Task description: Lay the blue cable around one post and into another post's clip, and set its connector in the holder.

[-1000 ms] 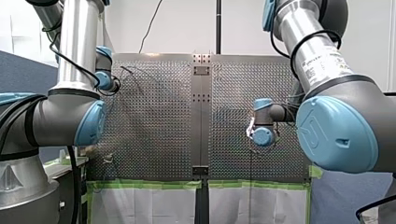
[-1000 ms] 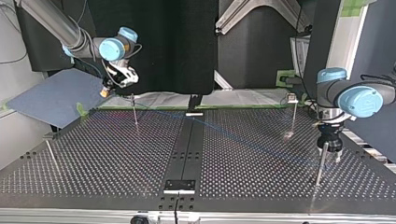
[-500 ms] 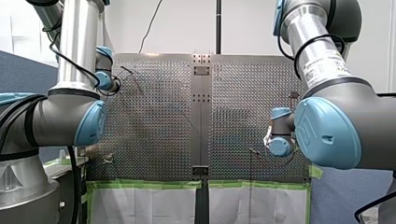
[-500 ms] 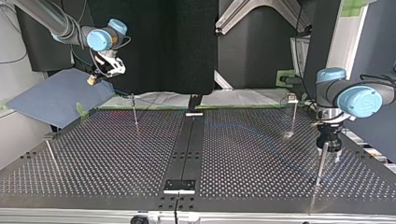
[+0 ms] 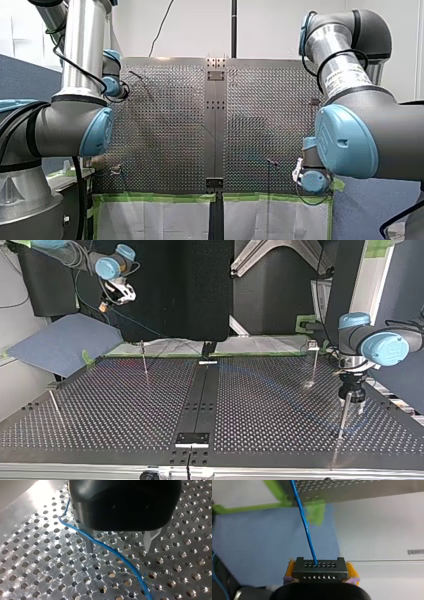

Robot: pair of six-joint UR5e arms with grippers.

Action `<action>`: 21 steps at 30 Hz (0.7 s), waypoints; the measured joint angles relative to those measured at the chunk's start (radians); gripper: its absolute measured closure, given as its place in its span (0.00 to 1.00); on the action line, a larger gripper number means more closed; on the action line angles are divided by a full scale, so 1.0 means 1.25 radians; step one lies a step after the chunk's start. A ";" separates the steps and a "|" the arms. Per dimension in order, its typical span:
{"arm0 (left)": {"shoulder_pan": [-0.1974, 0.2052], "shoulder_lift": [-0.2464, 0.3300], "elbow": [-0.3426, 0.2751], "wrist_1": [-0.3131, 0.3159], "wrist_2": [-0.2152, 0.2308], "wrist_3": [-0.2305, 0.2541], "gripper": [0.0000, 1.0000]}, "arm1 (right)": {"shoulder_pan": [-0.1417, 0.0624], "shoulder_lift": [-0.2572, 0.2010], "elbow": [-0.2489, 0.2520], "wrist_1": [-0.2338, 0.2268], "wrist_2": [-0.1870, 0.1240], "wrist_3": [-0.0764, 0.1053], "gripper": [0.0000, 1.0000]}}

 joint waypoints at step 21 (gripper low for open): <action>-0.003 0.000 0.000 0.000 -0.001 0.001 0.00 | -0.135 0.134 0.032 -0.061 -0.124 -0.025 1.00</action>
